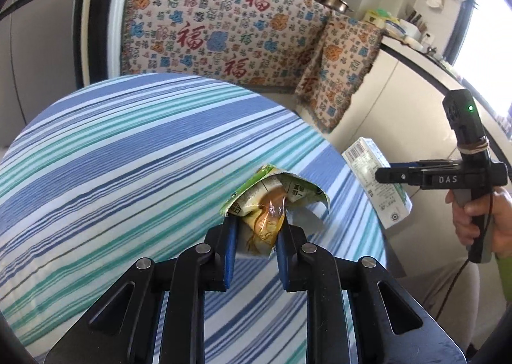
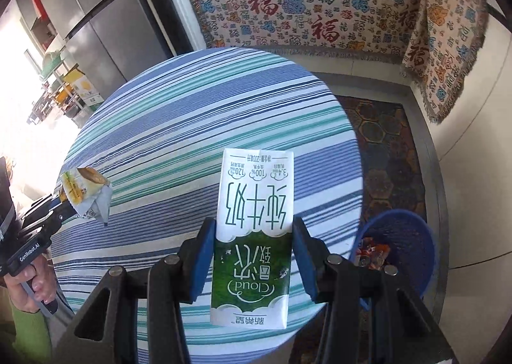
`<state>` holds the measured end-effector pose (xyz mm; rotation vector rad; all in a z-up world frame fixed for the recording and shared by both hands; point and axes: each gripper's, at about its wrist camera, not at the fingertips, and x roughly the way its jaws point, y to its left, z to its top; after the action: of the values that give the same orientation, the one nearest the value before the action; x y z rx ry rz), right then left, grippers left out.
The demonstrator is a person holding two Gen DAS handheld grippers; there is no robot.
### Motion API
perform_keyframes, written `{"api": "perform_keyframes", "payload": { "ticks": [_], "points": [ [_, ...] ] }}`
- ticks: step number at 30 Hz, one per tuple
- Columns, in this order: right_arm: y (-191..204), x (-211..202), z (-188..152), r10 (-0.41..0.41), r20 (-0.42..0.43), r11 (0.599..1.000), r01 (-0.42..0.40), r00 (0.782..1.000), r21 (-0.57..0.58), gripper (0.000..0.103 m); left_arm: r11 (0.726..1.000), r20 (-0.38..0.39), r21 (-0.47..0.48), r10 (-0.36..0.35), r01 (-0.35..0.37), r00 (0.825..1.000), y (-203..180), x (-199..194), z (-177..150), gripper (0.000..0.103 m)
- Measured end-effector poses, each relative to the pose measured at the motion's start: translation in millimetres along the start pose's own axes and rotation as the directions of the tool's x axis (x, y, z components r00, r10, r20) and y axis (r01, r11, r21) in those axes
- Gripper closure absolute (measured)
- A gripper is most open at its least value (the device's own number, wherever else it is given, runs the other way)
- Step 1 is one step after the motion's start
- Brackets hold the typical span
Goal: Collect trash
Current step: 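Carry the snack bag with the left tool over the basket while the right tool carries the carton, then open the left tool to drop the snack bag while the right tool drops the carton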
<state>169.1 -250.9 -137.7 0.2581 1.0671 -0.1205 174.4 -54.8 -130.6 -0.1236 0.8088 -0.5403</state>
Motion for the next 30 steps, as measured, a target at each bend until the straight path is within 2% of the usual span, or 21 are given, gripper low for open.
{"api": "perform_keyframes", "payload": {
  "ticks": [7,15,21,30],
  "points": [
    [-75.4,-36.0,-18.1,-0.061,0.044,0.991,0.055,0.997,0.12,0.055,0.985,-0.041,0.087,-0.143,0.146,0.989,-95.8,28.9,15.5,0.083],
    [-164.9,-35.4,-45.8,-0.147,0.011,0.961,0.14,0.989,0.237,0.055,0.948,-0.133,0.148,-0.264,0.283,0.955,-205.7,82.1,20.5,0.083],
    [-225.8,-8.0,-59.6,-0.157,-0.02,0.94,0.156,0.987,0.305,0.055,0.945,-0.214,0.15,-0.258,0.292,0.942,-253.3,141.5,5.0,0.083],
    [-299.5,55.3,-80.4,-0.077,-0.064,0.908,0.096,0.995,0.408,0.055,0.959,-0.3,0.148,-0.188,0.24,0.935,-268.7,228.7,-14.1,0.083]
  ]
}}
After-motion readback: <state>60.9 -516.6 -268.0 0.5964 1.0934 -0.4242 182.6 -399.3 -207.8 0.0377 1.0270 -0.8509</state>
